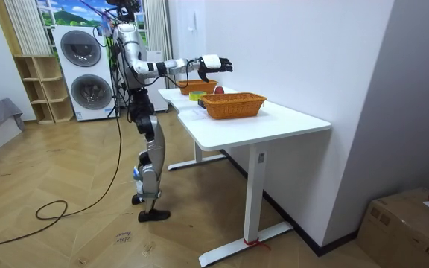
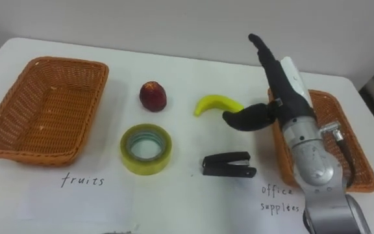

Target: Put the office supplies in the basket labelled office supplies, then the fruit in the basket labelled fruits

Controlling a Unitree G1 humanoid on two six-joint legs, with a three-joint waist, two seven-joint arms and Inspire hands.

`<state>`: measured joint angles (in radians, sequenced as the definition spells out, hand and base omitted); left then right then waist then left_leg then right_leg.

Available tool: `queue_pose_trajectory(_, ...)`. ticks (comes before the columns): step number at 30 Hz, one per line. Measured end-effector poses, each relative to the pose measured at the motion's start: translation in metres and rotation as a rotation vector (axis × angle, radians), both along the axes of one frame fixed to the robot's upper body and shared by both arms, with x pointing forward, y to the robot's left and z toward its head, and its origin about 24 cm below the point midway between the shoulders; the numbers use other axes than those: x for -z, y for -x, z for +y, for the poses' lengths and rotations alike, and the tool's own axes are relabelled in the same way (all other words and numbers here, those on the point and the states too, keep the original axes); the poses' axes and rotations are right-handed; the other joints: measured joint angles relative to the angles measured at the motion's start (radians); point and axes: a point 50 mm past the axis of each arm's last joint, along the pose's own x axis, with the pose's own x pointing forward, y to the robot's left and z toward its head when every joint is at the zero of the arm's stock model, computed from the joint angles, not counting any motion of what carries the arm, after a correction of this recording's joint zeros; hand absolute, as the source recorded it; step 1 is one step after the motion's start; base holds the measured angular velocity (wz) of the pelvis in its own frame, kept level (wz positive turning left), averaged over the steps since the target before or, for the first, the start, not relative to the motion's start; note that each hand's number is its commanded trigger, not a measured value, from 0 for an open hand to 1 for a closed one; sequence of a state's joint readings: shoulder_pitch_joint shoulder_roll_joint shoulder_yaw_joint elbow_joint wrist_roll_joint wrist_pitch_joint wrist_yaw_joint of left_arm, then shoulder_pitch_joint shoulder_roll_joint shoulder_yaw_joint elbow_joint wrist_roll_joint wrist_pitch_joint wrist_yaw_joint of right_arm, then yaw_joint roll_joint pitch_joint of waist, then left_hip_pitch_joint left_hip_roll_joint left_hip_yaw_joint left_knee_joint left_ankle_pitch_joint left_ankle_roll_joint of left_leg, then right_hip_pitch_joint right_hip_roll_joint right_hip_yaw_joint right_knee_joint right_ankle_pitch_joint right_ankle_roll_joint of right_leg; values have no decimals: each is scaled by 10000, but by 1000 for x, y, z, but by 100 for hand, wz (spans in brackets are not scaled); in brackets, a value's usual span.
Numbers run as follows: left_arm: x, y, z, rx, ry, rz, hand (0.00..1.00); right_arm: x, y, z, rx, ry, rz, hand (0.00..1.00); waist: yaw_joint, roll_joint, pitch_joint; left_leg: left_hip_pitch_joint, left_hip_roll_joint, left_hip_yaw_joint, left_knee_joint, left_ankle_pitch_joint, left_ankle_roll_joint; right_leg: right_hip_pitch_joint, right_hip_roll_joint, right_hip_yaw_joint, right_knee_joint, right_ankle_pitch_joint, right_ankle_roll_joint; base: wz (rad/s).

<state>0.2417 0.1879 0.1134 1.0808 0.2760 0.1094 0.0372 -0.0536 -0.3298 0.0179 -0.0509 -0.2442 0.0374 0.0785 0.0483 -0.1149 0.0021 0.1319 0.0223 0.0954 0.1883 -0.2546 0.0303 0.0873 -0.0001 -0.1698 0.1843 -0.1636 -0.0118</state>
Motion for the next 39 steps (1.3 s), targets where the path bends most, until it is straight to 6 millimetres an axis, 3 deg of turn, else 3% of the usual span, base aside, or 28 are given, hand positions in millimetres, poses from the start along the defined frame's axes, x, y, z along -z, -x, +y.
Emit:
queue_pose_trajectory(7, 0, -5, 1, 52, 45, -95, 0, 3, 1, 2, -305, 482, 319, 0, 160, 26, 14, 5, 7, -30, -16, 0, 0, 5, 0, -97, -6, 2, 4, 0)
queue_pose_trajectory(39, 0, -20, 1, 123, 63, -356, 0, 22, 7, 2, -1488, 2773, 2719, 0, 273, 38, -28, 6, 2, -30, -1, 1, 1, -19, 9, 61, 0, 9, -6, 0)
